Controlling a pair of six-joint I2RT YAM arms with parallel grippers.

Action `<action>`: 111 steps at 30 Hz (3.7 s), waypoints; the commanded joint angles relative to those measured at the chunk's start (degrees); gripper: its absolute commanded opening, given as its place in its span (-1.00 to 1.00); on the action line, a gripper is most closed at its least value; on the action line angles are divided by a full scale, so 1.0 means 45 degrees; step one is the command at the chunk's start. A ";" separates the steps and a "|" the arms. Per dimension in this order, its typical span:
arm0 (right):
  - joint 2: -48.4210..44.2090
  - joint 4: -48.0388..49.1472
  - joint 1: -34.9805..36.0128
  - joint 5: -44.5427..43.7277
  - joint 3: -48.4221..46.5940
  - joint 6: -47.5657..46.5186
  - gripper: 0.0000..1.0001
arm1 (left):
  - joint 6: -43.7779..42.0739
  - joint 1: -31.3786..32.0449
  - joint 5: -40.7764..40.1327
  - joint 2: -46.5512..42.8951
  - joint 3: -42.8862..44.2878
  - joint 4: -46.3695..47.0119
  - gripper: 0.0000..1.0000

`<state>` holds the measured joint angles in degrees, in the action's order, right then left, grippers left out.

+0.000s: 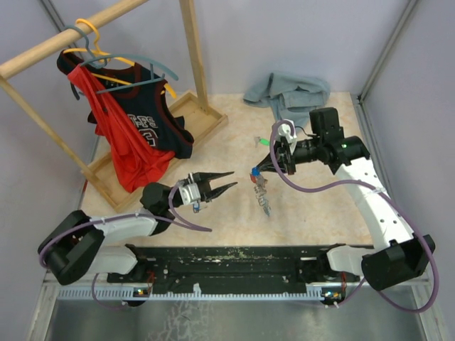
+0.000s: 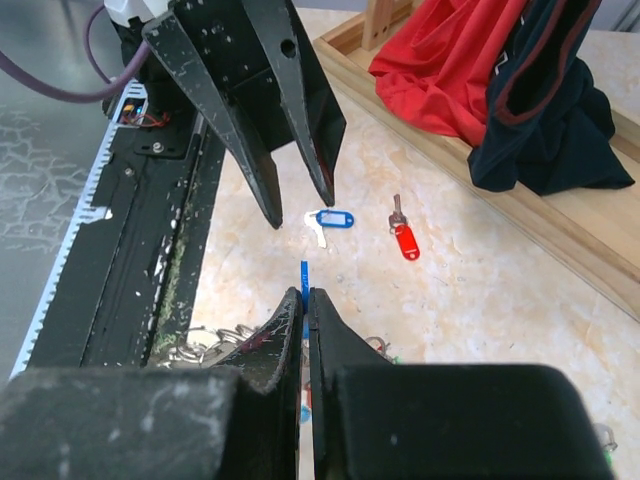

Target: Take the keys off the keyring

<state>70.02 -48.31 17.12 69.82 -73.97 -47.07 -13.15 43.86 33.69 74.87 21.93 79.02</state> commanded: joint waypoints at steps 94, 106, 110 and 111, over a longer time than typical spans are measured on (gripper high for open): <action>-0.0201 -0.0313 0.0097 0.0578 -0.0248 -0.0809 -1.00 | 0.0941 0.0371 0.1299 0.0976 0.4904 -0.8428 -1.00; -0.0438 -0.0830 -0.0600 0.0417 -0.0062 -0.1009 -1.00 | 0.1580 0.0369 -0.0590 -0.0824 0.3300 -0.6730 -1.00; -0.0537 -0.0941 -0.0669 0.0345 0.0107 -0.1171 -1.00 | 0.1720 0.0371 -0.0872 -0.1047 0.3044 -0.6268 -1.00; -0.0552 -0.0943 -0.0674 0.0280 0.0159 -0.1180 -1.00 | 0.1785 0.0362 -0.0901 -0.1083 0.3020 -0.6132 -1.00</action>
<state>69.69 -51.66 14.70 69.95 -73.52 -51.03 -6.72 45.30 32.23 72.10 36.07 45.23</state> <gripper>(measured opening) 0.009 0.006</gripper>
